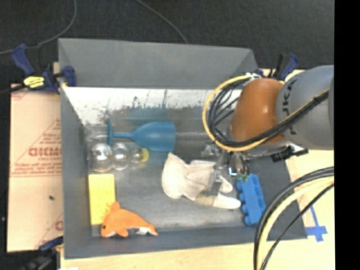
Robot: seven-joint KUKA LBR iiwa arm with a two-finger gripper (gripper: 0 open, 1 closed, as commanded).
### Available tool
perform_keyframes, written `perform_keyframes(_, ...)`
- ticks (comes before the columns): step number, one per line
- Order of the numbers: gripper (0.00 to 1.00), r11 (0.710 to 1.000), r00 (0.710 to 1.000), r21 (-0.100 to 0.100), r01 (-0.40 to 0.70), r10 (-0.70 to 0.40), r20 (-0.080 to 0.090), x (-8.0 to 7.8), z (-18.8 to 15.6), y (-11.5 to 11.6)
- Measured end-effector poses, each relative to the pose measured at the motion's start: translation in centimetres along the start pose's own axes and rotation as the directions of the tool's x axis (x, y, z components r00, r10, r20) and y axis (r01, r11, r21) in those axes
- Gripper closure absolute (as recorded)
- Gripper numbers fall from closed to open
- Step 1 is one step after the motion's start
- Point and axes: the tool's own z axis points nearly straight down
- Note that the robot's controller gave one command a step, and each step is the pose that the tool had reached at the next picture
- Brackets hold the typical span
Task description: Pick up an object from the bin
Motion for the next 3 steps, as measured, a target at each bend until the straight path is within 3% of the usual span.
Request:
perform_keyframes(1,0.00,0.947,0.947,0.004,0.321,-0.321,0.003,0.0,-4.7,0.7)
perform_keyframes(2,0.00,0.907,0.907,0.001,0.421,-0.421,0.002,0.2,0.3,0.7)
perform_keyframes(3,0.00,0.725,0.725,0.007,0.688,-0.688,0.005,-2.1,4.0,1.9)
